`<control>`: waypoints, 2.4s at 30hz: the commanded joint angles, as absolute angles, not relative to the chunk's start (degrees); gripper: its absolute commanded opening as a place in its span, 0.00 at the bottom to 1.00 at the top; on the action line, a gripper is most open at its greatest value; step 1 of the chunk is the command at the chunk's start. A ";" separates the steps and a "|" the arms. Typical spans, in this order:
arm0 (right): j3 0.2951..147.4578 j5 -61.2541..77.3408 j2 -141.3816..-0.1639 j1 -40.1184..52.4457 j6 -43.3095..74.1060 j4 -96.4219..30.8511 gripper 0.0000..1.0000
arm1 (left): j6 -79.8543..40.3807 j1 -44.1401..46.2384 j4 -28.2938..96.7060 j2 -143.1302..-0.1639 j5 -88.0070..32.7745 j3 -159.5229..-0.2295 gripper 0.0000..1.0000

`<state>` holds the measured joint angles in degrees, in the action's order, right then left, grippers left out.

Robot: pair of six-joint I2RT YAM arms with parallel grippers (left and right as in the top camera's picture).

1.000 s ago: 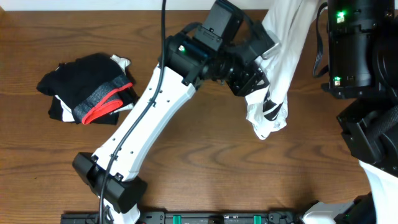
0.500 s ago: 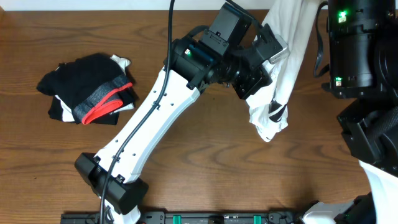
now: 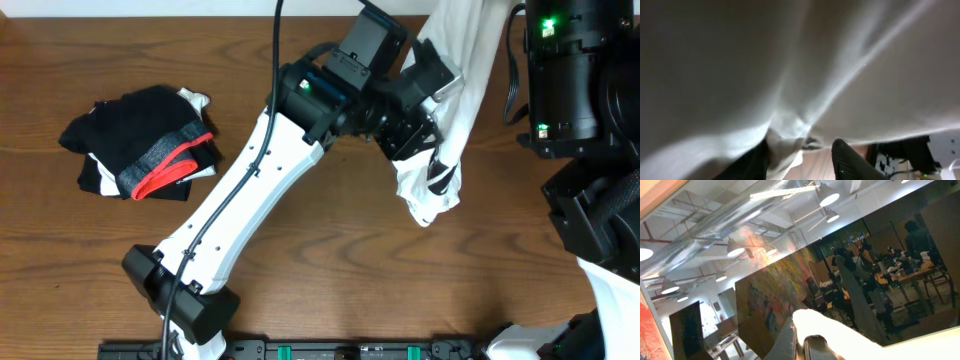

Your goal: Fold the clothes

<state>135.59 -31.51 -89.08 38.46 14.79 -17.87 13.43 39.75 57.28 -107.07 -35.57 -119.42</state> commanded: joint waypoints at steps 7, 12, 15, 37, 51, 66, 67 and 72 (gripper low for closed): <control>136.18 -30.59 -88.05 39.09 15.88 -17.06 0.01 | 11.40 41.89 52.66 -110.17 -35.35 -118.98 0.06; 136.18 -30.68 -88.05 39.07 15.79 -17.15 0.01 | 10.17 41.82 53.71 -111.44 -34.83 -118.98 0.06; 136.18 -31.51 -88.05 39.07 14.90 -17.72 0.01 | 10.17 41.74 56.18 -110.52 -31.16 -119.00 0.06; 136.18 -47.24 -86.17 37.41 19.31 -37.26 0.04 | 7.44 24.82 73.49 -79.77 -6.33 -119.00 0.06; 136.18 -22.74 -84.14 20.91 35.99 -55.61 0.02 | 8.71 8.78 76.14 -71.26 -6.31 -119.00 0.06; 136.18 6.52 -85.54 4.78 -6.15 -67.64 0.01 | 7.33 6.66 67.81 -70.65 -9.32 -121.40 0.06; 136.18 3.95 -85.67 4.78 -6.57 -69.08 0.01 | 7.33 6.66 67.81 -70.65 -10.41 -122.48 0.06; 136.18 -6.04 -86.65 4.78 -6.44 -72.62 0.01 | 7.35 6.66 67.81 -70.67 -11.97 -128.03 0.06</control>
<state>135.63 1.45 -85.89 5.48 -2.61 -72.12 8.12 7.11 68.49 -71.42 -10.76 -124.01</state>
